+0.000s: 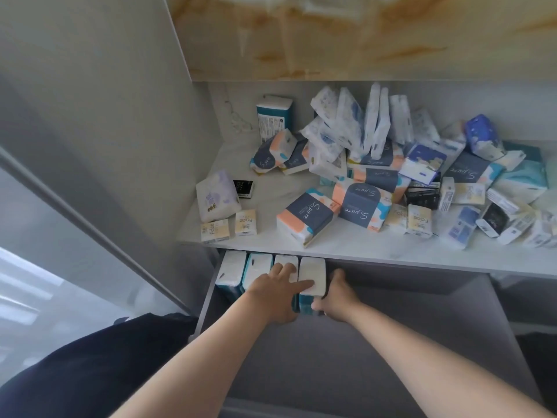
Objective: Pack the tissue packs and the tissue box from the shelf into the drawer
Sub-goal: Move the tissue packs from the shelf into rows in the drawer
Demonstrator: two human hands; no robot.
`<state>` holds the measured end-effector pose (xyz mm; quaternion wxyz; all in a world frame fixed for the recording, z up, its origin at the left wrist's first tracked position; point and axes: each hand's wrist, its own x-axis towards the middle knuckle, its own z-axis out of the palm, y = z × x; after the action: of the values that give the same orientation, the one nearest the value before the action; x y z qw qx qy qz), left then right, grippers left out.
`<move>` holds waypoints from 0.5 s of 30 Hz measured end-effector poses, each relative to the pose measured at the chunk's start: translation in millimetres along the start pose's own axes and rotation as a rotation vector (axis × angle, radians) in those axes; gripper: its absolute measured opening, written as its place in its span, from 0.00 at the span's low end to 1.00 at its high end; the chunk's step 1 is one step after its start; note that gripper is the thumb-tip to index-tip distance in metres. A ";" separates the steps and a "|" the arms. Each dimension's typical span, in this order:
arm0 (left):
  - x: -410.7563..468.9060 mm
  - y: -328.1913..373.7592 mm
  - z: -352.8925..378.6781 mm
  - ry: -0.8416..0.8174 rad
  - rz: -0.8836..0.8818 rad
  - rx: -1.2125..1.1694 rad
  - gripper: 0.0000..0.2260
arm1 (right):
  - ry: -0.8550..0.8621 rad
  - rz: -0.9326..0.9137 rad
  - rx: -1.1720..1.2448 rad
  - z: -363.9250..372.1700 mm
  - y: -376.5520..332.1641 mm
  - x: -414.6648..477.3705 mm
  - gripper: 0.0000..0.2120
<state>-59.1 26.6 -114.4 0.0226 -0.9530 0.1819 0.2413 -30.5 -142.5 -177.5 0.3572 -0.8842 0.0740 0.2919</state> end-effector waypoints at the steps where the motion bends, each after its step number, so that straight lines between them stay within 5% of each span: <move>1: 0.8 0.2 -0.1 0.004 -0.002 -0.002 0.33 | -0.002 0.001 -0.013 0.6 -0.4 -0.3 0.30; 5: -0.3 0.3 -4.9 -0.007 0.005 -0.008 0.32 | -0.122 -0.005 -0.149 -14.8 -10.7 -12.7 0.37; 10: -10.0 -1.6 -34.3 -0.050 -0.030 -0.163 0.28 | -0.123 -0.124 -0.450 -57.0 -40.6 -44.3 0.15; 15: -24.0 -7.7 -94.1 0.106 -0.079 -0.471 0.17 | 0.051 -0.181 -0.656 -94.3 -87.1 -76.3 0.10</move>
<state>-33.4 29.5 -20.4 -0.2004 -0.9497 0.0842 0.2254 -19.7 -148.1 -28.7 0.0763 -0.9619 -0.0937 0.2451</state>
